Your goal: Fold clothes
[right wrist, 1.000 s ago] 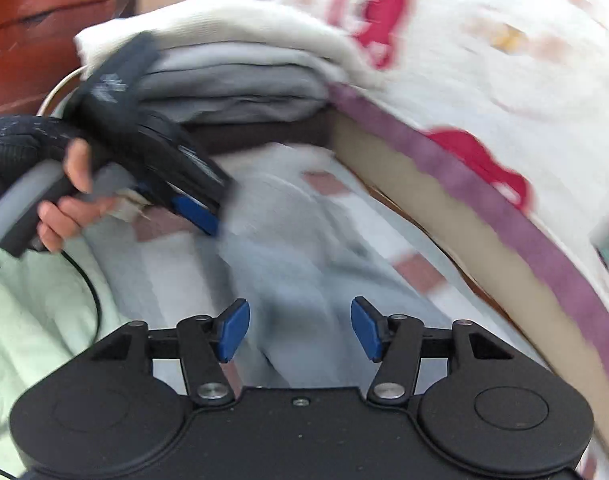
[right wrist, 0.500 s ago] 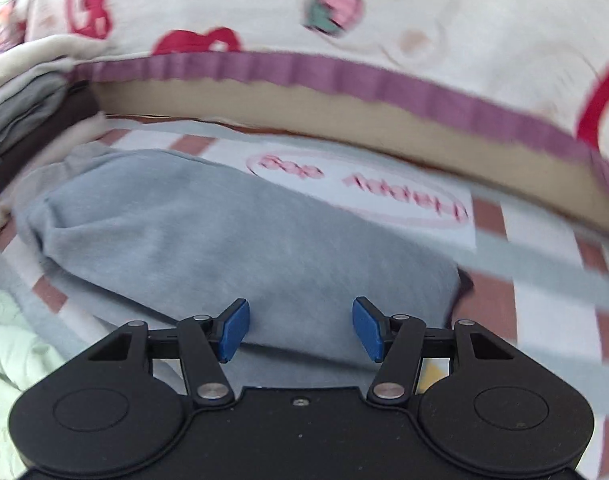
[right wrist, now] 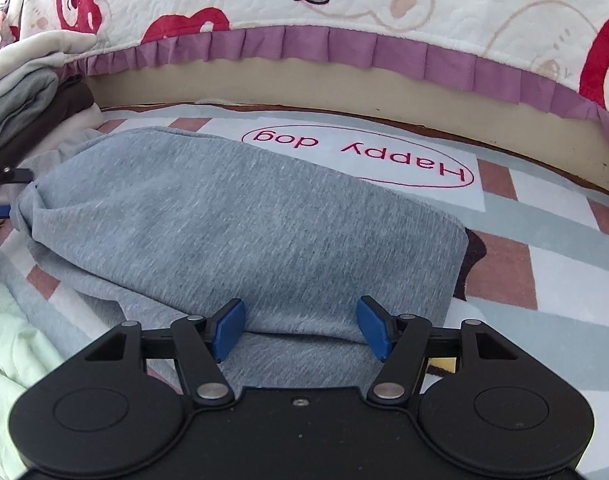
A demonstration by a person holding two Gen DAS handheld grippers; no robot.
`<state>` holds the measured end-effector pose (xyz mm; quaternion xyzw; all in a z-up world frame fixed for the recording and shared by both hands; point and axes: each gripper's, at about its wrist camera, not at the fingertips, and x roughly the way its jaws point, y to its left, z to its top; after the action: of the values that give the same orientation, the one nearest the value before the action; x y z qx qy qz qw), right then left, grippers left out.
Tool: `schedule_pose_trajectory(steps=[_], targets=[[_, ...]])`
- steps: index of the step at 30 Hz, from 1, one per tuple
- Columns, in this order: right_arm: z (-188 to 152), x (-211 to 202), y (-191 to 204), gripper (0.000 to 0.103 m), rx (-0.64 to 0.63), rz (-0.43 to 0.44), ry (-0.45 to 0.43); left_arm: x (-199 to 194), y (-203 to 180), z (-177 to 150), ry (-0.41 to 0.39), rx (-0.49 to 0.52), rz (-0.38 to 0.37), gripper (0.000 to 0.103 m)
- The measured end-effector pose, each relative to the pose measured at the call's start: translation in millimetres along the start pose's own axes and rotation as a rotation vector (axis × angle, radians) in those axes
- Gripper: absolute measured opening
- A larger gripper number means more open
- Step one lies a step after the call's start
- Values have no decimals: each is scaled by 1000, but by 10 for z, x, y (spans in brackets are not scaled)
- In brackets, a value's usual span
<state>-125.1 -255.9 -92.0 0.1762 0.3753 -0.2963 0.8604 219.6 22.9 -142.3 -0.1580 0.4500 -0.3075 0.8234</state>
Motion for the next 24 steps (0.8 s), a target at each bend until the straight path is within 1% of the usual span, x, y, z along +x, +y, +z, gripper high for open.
schedule_pose_trajectory(steps=[3, 5, 7, 8, 10, 11, 12, 13, 15, 16, 17, 19, 20, 22, 24], targets=[[-7, 6, 9, 69, 0, 0, -3, 105, -65, -27, -45, 42, 22, 79], [-17, 6, 14, 69, -2, 0, -7, 155, -115, -44, -76, 80, 39, 79], [-28, 4, 10, 69, -5, 2, -11, 162, -164, -62, -107, 120, 44, 75], [-31, 4, 7, 70, -5, 4, -12, 157, -204, -70, -122, 155, 50, 63], [-34, 5, 0, 70, -5, 6, -14, 135, -333, -80, -144, 268, 78, 46], [-34, 4, -1, 70, -5, 7, -16, 112, -406, -84, -159, 327, 93, 35], [-33, -2, -1, 70, -4, 7, -18, 64, -498, -77, -183, 389, 110, 30], [-28, -18, 0, 70, -2, 8, -25, -7, -582, -51, -217, 431, 119, 29], [-15, -76, 7, 70, -1, 13, -50, -168, -692, 34, -303, 464, 123, 25], [-3, -104, 19, 70, -11, 22, -62, -234, -725, 83, -350, 479, 143, 23], [8, -132, 31, 70, -22, 30, -73, -262, -731, 128, -377, 487, 162, 22], [30, -188, 56, 70, -44, 46, -96, -204, -658, 206, -365, 481, 195, 21], [34, -192, 67, 70, -54, 49, -98, -154, -598, 235, -345, 462, 205, 21], [7, -89, 86, 71, -71, 32, -60, -49, -449, 256, -277, 392, 216, 23], [-21, 4, 106, 71, -86, 16, -28, 29, -319, 273, -216, 330, 234, 34]])
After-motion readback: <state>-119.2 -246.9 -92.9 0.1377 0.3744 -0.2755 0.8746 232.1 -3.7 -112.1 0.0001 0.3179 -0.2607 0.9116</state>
